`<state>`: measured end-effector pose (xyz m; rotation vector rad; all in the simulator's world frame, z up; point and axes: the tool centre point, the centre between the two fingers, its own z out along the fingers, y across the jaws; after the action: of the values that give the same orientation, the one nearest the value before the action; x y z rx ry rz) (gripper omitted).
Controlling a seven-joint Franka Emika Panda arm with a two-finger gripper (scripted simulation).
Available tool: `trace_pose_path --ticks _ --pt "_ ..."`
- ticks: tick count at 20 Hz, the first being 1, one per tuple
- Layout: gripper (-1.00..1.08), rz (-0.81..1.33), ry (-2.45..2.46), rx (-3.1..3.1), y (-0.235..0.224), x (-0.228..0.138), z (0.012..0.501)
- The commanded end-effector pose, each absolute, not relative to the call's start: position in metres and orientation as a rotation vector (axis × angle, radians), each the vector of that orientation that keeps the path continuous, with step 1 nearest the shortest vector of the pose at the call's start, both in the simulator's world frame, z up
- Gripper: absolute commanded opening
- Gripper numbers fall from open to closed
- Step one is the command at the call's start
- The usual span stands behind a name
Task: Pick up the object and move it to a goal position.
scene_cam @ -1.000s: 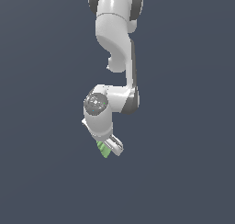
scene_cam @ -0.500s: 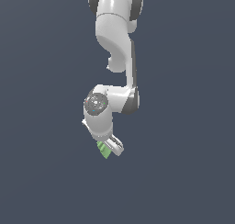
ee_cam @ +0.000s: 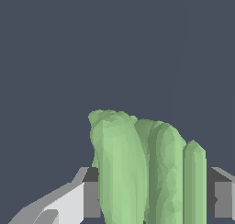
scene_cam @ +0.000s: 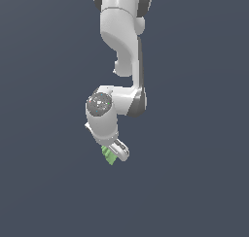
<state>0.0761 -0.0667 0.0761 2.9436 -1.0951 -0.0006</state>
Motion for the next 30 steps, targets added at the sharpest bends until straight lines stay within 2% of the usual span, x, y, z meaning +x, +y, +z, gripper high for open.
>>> trace_pose_path --ticks 1,10,30 --pt "-1.00 0.001 -1.096 2.944 -0.071 0.071 0.085" --pt "-1.00 0.000 -1.096 2.946 -0.096 0.037 0.140" --pt "-1.00 -0.001 -1.097 2.947 -0.180 -0.071 0.323"
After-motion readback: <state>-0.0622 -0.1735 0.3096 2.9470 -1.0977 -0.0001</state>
